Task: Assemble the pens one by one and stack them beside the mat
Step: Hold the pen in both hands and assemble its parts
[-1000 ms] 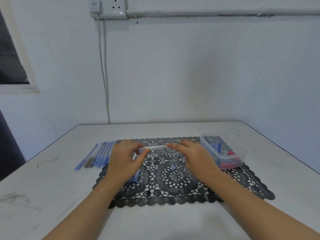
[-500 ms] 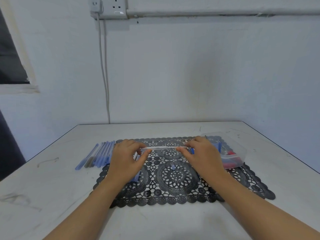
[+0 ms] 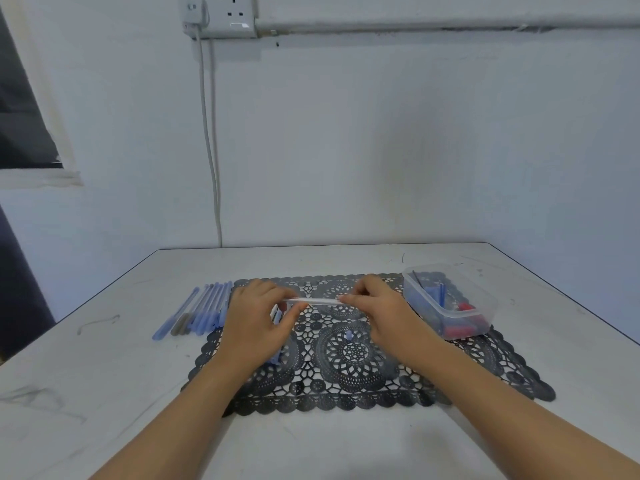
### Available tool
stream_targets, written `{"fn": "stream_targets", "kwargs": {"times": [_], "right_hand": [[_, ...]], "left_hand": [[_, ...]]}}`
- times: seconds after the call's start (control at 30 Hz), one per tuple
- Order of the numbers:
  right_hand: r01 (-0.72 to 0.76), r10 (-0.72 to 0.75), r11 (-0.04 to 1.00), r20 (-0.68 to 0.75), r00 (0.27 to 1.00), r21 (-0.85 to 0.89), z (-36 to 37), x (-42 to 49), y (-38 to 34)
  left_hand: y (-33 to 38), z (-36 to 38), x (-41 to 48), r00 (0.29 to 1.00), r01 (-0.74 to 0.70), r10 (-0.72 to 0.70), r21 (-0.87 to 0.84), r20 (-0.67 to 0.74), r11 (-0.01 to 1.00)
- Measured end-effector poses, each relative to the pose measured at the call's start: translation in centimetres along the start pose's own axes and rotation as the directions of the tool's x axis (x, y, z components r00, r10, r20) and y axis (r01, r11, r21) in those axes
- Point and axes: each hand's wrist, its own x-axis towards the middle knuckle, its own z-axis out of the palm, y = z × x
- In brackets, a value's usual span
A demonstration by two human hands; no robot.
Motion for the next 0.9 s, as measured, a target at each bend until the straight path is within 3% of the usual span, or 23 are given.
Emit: {"fn": "stream_targets", "kwargs": {"times": [0.27,0.4,0.7,0.9], "right_hand": [[-0.1,0.136,0.954,-0.111,0.984,0.284,0.0,-0.2,-0.6],[-0.168,0.212,0.904,-0.072,0.975,0.393,-0.6,-0.2,-1.0],[-0.243,0.409,0.562,-0.01,0.913,0.791,-1.0,-0.1,-1.7],[-0.269,0.459,0.478,0.024,0.888,0.836,-0.8,-0.1,-1.8]], "left_hand": [[0.3,0.0,0.0,1.0,-0.012,0.012,0.009,0.029,1.0],[0.6,-0.2,0.0,1.0,-0.016,0.016,-0.007,0.014,1.0],[1.0,-0.2,0.1,1.0,-0.021,0.021,-0.052,-0.01,0.998],[0.9,-0.1,0.0,1.0,-0.03,0.03,-0.058,-0.01,0.998]]}}
